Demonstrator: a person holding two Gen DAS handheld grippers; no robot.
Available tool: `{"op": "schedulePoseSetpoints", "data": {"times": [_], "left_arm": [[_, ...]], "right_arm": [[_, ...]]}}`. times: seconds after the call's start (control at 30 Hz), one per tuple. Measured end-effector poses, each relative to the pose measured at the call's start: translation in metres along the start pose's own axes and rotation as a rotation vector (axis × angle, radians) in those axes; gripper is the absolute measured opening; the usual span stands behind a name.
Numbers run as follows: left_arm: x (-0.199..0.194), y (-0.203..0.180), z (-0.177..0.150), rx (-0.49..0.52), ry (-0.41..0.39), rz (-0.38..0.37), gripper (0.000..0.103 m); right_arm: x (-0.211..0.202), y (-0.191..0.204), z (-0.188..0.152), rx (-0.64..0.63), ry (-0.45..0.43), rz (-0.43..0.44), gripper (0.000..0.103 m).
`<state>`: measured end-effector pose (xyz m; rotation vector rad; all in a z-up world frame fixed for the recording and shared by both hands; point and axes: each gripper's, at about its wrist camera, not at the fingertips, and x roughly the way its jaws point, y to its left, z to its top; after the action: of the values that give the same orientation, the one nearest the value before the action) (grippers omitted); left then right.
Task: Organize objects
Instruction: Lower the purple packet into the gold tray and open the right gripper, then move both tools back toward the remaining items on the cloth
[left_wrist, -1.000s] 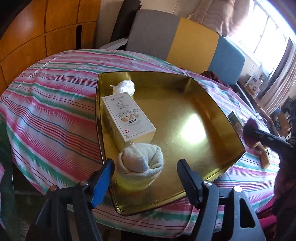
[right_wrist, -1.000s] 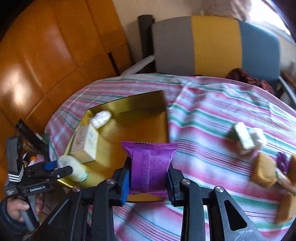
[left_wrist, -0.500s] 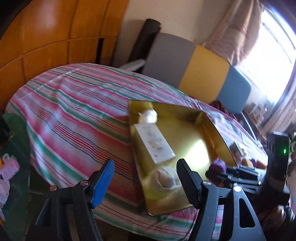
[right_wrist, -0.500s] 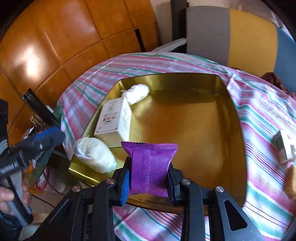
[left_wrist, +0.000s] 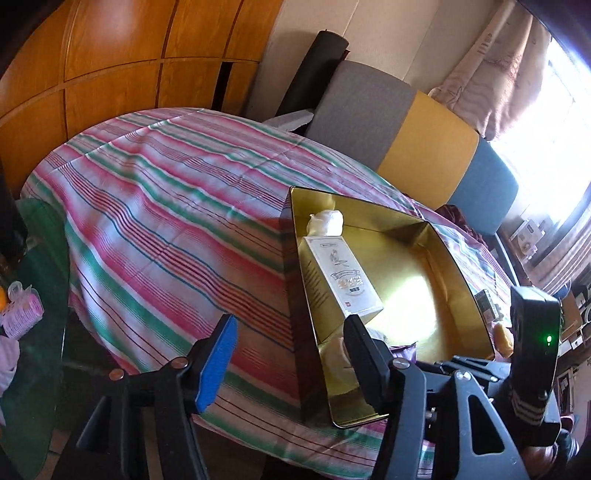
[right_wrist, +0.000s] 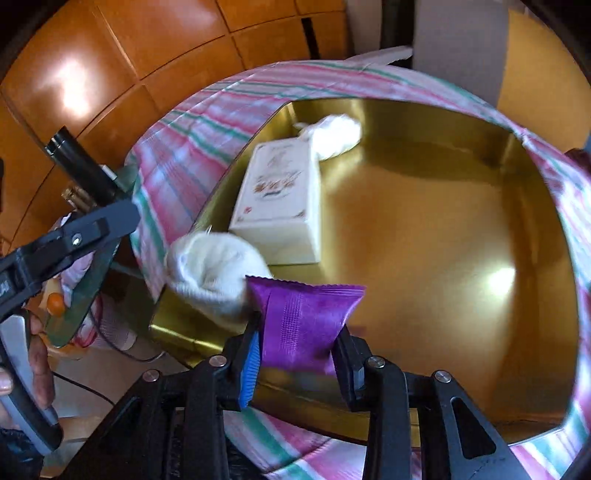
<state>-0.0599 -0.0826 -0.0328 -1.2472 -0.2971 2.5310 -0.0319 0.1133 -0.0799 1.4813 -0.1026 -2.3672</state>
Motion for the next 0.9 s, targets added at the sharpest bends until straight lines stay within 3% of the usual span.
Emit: {"op": "schedulePoseSetpoints", "data": {"times": [0.47,0.9], "left_arm": [[-0.013,-0.023,-0.002,0.08,-0.045,0.006,0.059],[-0.022,-0.059,-0.012,0.188,-0.09,0.088,0.059]], "right_arm": [[-0.02,-0.011,-0.004,0.068,-0.075,0.041,0.062],[-0.056,-0.017,-0.013,0.062,-0.192,-0.074,0.082]]}}
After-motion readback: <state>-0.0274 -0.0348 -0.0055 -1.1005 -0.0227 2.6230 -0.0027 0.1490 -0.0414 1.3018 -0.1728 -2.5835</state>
